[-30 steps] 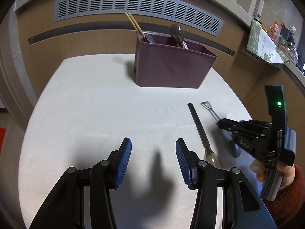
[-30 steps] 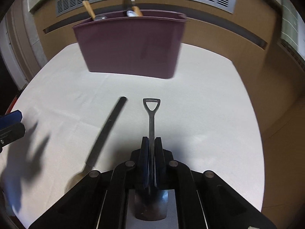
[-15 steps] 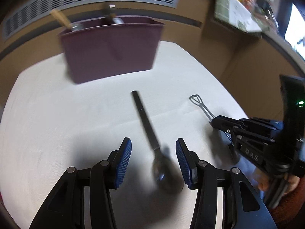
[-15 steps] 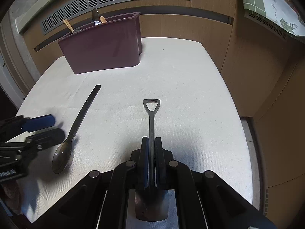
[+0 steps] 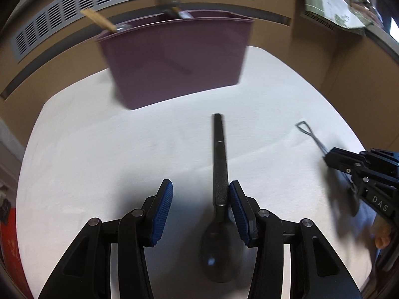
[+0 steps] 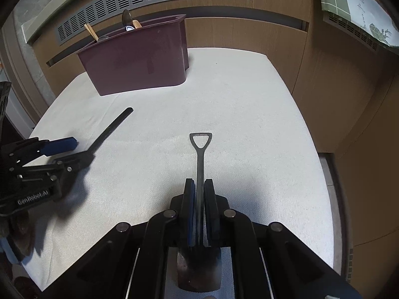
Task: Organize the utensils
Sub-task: 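Grasp the metal shovel with the right tool while the left tool grasps the dark-handled spoon, then lift the shovel and dark-handled spoon toward the caddy with both tools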
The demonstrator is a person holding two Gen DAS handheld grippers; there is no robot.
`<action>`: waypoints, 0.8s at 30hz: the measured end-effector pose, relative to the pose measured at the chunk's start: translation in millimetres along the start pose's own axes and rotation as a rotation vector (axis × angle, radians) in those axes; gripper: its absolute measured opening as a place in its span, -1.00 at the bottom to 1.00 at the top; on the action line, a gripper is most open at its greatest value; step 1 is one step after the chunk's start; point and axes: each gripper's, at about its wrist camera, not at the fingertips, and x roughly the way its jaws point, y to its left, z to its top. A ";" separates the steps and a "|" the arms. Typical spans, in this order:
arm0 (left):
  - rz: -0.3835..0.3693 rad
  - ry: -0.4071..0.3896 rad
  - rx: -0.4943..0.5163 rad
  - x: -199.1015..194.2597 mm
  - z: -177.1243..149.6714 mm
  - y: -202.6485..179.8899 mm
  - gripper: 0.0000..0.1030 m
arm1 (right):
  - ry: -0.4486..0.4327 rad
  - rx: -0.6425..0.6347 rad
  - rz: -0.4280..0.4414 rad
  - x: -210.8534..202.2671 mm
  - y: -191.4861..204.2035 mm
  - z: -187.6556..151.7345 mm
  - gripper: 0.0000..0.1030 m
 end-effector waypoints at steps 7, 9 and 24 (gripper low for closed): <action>-0.113 0.005 -0.020 -3.4 -0.5 12.9 -0.17 | 0.001 -0.045 -0.039 11.6 8.3 14.0 -0.84; -0.114 0.006 -0.011 -2.2 0.2 10.2 -0.19 | 0.002 -0.057 -0.047 14.0 10.2 16.8 -0.85; -0.157 0.028 0.041 12.8 21.5 3.6 -0.54 | -0.085 0.050 0.057 -17.9 -5.6 22.6 -0.90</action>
